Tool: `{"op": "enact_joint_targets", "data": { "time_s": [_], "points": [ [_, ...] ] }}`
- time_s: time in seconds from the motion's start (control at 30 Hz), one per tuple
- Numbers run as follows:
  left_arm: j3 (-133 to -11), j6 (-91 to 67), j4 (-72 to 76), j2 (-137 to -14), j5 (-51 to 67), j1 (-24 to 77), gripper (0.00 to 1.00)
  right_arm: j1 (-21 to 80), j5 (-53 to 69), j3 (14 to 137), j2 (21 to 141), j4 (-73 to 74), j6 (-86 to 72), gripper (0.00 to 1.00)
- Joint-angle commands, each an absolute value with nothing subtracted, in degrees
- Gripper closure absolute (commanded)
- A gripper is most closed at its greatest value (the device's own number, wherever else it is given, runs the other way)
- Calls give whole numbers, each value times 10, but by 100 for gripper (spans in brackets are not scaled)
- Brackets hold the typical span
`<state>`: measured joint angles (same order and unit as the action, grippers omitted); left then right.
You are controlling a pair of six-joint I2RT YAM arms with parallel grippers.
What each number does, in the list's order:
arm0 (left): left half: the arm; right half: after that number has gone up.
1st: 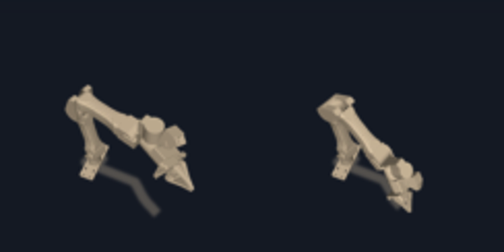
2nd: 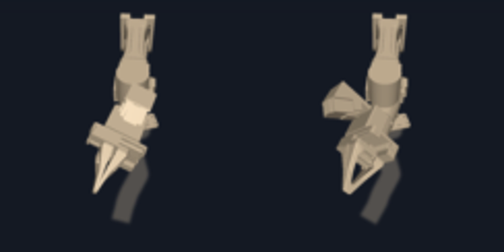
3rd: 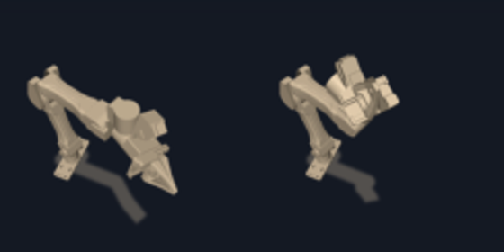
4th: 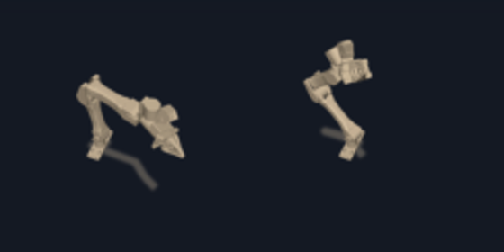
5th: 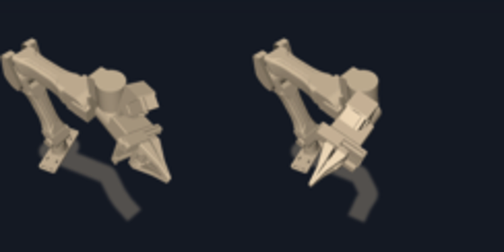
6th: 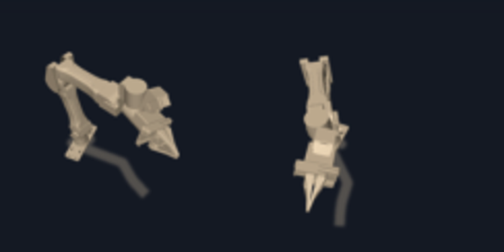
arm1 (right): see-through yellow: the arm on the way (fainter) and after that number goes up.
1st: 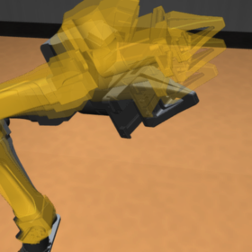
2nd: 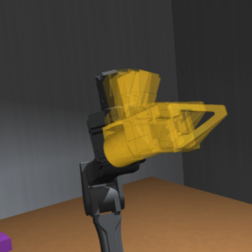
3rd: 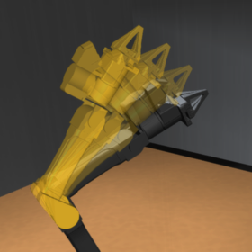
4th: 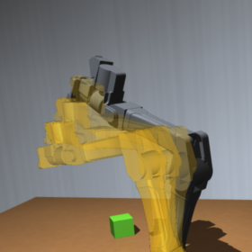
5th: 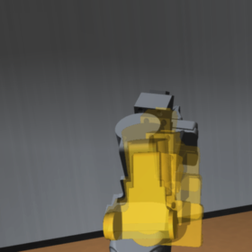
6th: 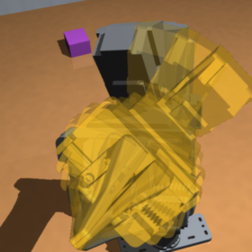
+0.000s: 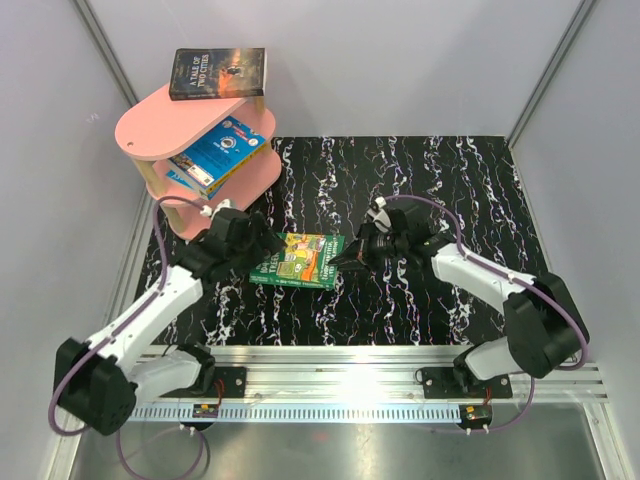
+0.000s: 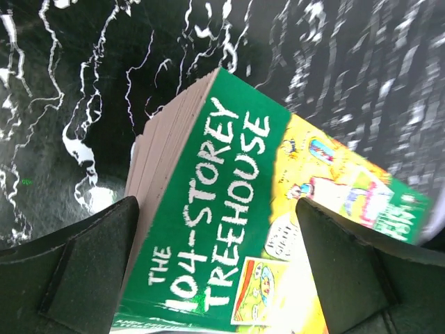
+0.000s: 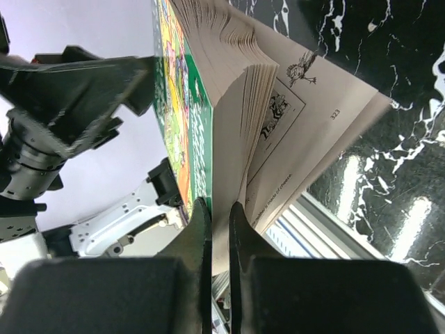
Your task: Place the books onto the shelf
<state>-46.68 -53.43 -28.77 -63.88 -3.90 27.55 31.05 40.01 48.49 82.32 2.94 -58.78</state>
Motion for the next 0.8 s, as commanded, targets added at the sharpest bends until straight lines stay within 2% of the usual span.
{"op": "enact_joint_targets", "data": {
  "time_s": [0.0, 0.23, 0.43, 0.77],
  "points": [
    [-483, -578, -337, -599, 2, 258, 1, 316, 384, 484, 786, -30, -622, 100],
    [-525, -616, -439, -521, -17, 249, 1, 316, 324, 483, 752, 37, -618, 100],
    [-491, -662, -422, -475, 24, 249, 1, 316, 305, 497, 740, 11, -657, 100],
    [-510, -660, -369, -521, 47, 259, 1, 323, 319, 543, 736, -65, -730, 100]
  ]
}}
